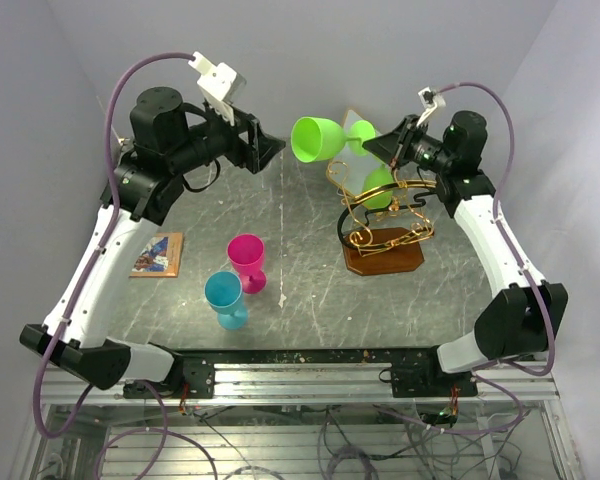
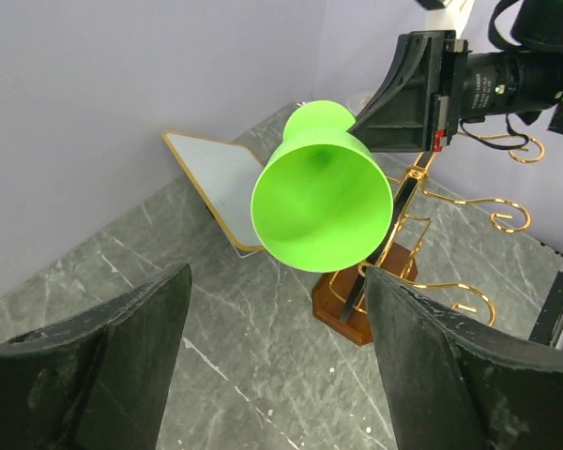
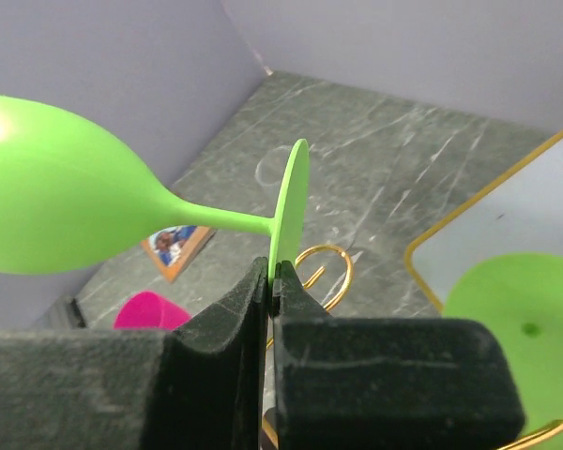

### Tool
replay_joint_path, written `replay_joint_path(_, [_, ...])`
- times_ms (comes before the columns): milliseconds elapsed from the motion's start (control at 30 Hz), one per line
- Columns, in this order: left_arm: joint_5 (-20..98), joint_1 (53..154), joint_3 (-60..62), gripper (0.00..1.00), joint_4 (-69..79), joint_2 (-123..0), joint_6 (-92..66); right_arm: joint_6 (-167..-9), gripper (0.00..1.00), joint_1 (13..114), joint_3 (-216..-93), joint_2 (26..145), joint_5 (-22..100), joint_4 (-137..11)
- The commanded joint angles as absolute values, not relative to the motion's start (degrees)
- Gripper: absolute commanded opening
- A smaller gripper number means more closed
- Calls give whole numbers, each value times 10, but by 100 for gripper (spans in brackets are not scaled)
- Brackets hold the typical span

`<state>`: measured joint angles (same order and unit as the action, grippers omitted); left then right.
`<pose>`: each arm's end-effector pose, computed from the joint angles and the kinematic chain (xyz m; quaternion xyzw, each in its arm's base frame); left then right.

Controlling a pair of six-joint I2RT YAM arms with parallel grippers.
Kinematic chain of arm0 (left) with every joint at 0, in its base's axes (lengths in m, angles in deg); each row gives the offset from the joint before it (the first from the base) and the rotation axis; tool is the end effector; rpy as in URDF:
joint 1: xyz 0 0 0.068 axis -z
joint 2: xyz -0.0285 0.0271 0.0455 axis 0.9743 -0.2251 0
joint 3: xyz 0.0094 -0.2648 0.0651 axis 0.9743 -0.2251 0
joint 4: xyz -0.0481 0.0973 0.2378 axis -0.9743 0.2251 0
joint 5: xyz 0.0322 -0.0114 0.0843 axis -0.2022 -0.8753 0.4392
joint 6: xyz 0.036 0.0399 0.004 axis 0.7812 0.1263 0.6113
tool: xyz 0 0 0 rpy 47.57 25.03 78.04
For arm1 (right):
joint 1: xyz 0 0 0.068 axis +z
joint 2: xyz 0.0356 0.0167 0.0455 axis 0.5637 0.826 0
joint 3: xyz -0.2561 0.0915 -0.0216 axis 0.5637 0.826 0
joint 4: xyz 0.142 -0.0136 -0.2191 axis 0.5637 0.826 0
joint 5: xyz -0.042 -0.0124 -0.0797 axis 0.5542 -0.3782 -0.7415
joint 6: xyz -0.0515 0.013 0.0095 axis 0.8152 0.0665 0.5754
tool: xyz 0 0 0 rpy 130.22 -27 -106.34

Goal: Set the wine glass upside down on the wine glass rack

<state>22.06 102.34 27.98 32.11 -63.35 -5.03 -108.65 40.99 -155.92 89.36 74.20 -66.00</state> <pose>0.2426 -0.1317 0.5102 0.2799 0.6705 -0.3203 0.6078 0.3405 0.0645 0.3946 -0.1206 0.7205 0.4439 0.5190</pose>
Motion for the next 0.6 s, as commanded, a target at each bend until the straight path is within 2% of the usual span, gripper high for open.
replay_joint_path(0, [264,1023,279,88,328,-611,-24,-973,0,409,-1620,869,679,-593])
replay_joint_path(300, [357,1021,298,100,361,-608,-3,-720,0,488,-1692,875,518,-473])
replay_joint_path(567, [419,1015,319,100,375,-617,0,-594,0,560,-1717,867,471,-406])
